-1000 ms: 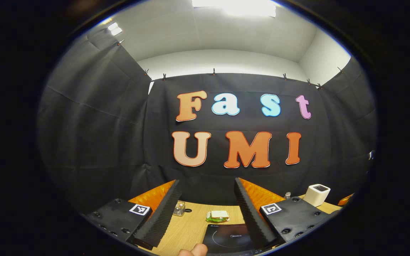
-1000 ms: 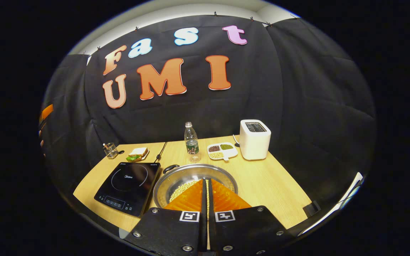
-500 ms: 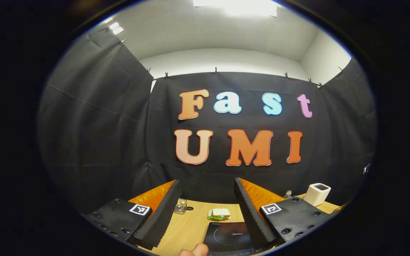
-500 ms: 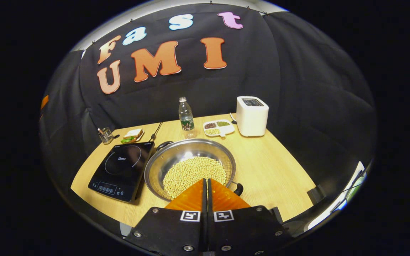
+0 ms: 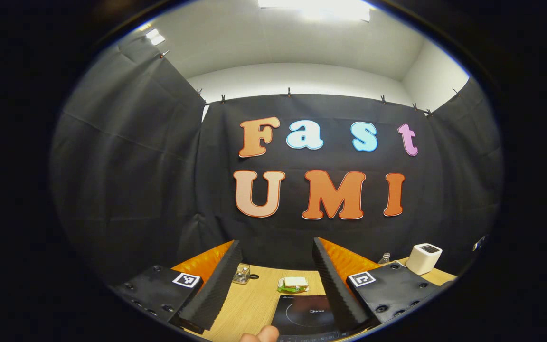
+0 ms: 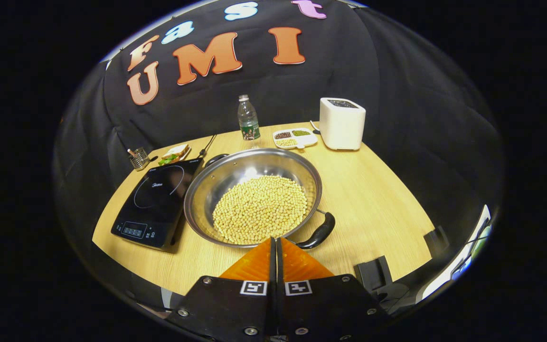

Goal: First push the handle of the pot to place it horizontally, then grasp the pot with both hands and set it on the induction cooktop.

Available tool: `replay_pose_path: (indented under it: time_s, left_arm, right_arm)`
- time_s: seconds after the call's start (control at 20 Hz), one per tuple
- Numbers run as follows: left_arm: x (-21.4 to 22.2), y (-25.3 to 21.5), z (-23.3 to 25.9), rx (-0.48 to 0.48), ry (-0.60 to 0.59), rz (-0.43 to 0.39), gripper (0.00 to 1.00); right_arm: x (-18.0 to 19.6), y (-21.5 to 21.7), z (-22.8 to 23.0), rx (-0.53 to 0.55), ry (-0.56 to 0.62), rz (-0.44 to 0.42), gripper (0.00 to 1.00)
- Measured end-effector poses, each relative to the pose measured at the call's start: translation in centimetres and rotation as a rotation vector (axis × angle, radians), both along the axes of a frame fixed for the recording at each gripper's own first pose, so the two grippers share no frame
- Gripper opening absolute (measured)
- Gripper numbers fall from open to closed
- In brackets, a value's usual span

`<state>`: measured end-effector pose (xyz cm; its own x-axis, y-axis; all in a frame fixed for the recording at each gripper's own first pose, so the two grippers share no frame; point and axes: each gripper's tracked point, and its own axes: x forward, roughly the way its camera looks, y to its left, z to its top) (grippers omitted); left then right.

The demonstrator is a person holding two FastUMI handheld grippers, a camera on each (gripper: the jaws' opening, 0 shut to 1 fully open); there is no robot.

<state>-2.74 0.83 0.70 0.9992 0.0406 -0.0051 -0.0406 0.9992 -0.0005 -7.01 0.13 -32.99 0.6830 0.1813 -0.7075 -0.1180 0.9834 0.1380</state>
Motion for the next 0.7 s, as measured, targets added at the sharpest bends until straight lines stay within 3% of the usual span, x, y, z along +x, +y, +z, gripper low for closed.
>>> replay_pose_path:
  time_s: [0.7]
  left_arm:
    - [0.8,-0.5,-0.8,0.009,0.005,0.000,0.99]
  right_arm:
    - [0.5,-0.7,-5.0,-0.041,0.136,-0.025,0.00]
